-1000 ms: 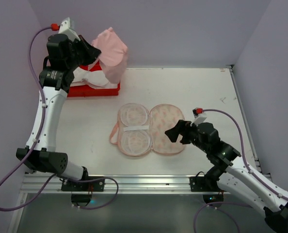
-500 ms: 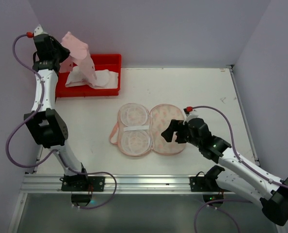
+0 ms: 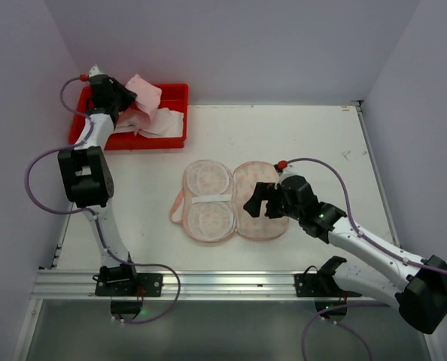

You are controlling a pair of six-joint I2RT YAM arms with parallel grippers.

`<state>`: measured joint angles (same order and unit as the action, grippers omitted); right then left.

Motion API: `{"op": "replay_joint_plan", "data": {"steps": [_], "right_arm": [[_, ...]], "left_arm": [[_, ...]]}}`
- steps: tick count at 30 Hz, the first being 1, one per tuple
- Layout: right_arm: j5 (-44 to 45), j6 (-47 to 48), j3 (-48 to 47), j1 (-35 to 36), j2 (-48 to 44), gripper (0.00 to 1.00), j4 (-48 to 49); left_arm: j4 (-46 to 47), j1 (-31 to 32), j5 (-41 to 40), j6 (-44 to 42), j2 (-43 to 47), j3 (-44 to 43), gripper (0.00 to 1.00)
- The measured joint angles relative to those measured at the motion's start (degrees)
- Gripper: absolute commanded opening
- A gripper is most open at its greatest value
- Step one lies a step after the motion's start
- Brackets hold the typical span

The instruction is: Unzip the laundry bag and remove the bra

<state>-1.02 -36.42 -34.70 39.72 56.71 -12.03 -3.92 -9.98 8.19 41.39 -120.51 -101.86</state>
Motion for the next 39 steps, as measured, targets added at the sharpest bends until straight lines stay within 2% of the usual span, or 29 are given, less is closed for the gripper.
{"op": "replay_joint_plan", "data": {"steps": [2, 3, 5, 6, 9, 13, 18, 21, 23, 26, 31, 36, 39], "right_arm": [[-0.1, 0.0, 0.0, 0.0, -0.1, 0.91, 0.1], [0.0, 0.0, 0.0, 0.0, -0.2, 0.91, 0.1], [0.2, 0.0, 0.0, 0.0, -0.3, 0.91, 0.0], [0.5, 0.0, 0.0, 0.0, -0.4, 0.91, -0.2], [2.8, -0.6, 0.0, -0.2, -0.9, 0.90, -1.3], [7.7, -4.0, 0.0, -2.1, -0.6, 0.90, -5.1], [11.0, -7.7, -0.2, -8.7, 3.6, 0.89, -9.5], [12.0, -9.5, -1.0, -12.4, 7.9, 0.85, -11.6], [12.1, -10.4, -2.3, -13.8, 11.0, 0.84, -12.7], [12.0, -11.5, -5.1, -15.2, 16.5, 0.80, -13.3], [10.5, -13.2, -6.7, -16.3, 23.7, 0.74, -13.0], [8.8, -13.9, -7.3, -16.2, 25.9, 0.68, -12.5], [7.2, -13.6, -8.8, -16.2, 27.8, 0.57, -12.7]], "left_arm": [[1.7, 1.7, 0.4, 0.4, -1.8, 0.0, 0.44], [2.5, 2.6, 0.9, 0.5, -2.7, 0.0, 0.58], [2.4, 4.0, 1.7, -0.1, -3.9, 0.0, 0.73], [2.0, 4.5, 1.9, -0.5, -4.1, 0.0, 0.87], [-0.2, 4.8, 1.9, -2.5, -3.2, 0.4, 1.00], [-5.4, 4.2, 0.8, -5.6, 3.7, 4.1, 1.00], [-9.7, 5.1, 0.1, -7.5, 23.6, 17.9, 0.99], [-9.9, 9.3, 0.7, -8.8, 35.5, 27.6, 0.96], [-10.6, 13.2, 2.5, -9.9, 40.4, 34.1, 0.94], [-11.8, 16.7, 4.1, -11.2, 42.6, 42.9, 0.93], [-17.2, 18.7, 4.6, -12.9, 45.6, 58.2, 0.91], [-18.4, 19.9, 5.7, -13.6, 48.1, 63.7, 0.89], [-18.0, 20.3, 6.3, -13.5, 48.4, 65.0, 0.87]]}}
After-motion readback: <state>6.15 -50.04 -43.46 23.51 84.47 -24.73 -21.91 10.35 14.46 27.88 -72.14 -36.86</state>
